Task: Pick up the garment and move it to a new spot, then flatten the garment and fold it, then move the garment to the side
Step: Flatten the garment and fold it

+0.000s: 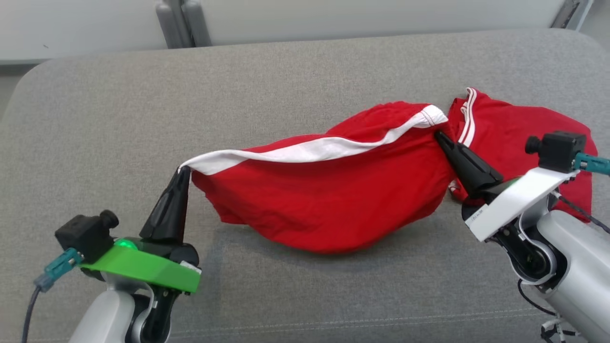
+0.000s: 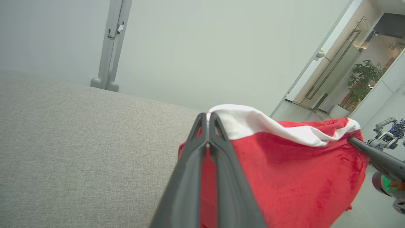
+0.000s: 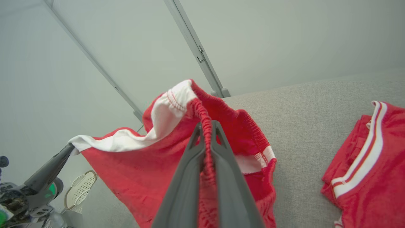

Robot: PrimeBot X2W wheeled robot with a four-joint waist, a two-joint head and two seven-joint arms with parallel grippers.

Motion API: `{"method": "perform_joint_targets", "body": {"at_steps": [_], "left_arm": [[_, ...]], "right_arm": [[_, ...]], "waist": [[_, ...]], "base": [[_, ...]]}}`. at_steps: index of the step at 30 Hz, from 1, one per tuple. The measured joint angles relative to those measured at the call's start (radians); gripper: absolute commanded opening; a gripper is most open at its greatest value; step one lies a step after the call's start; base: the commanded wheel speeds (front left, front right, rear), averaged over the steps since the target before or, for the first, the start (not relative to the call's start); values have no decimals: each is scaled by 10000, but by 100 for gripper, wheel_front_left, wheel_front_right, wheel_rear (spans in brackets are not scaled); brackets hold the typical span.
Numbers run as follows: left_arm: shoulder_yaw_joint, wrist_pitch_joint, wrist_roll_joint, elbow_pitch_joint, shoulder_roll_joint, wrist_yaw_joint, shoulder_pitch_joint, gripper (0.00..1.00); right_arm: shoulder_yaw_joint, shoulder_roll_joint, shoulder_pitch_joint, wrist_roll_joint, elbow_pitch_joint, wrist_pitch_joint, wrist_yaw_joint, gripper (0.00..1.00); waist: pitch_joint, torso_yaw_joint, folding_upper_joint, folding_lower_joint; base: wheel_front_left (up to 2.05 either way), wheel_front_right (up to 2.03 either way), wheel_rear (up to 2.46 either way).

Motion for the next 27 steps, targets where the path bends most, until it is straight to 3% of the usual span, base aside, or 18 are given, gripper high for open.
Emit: {"method": "perform_joint_targets", "body": {"at_steps": [8, 12, 20, 27], "left_arm": [[282, 109, -265, -1751, 414, 234, 856, 0], [332, 568, -673, -2546, 543, 464, 1365, 0], [610, 1204, -796, -2963, 1032, 982, 2143, 0], [508, 1513, -1095, -3381, 1032, 1106, 2313, 0]], "right_arm": [[-639, 245, 1266, 1246, -1503, -82, 313, 0], [-731, 35, 1795, 1333, -2220, -109, 330, 0], [-334, -633, 3206, 1333, -2171, -155, -184, 0], [182, -600, 3693, 1229, -1956, -153, -209, 0]], "waist": [[-628, -355, 0, 0], [-769, -637, 0, 0], [-630, -1010, 0, 0], [-205, -1106, 0, 0]], "base": [[0, 0, 0], [0, 0, 0], [0, 0, 0], [0, 0, 0]]}}
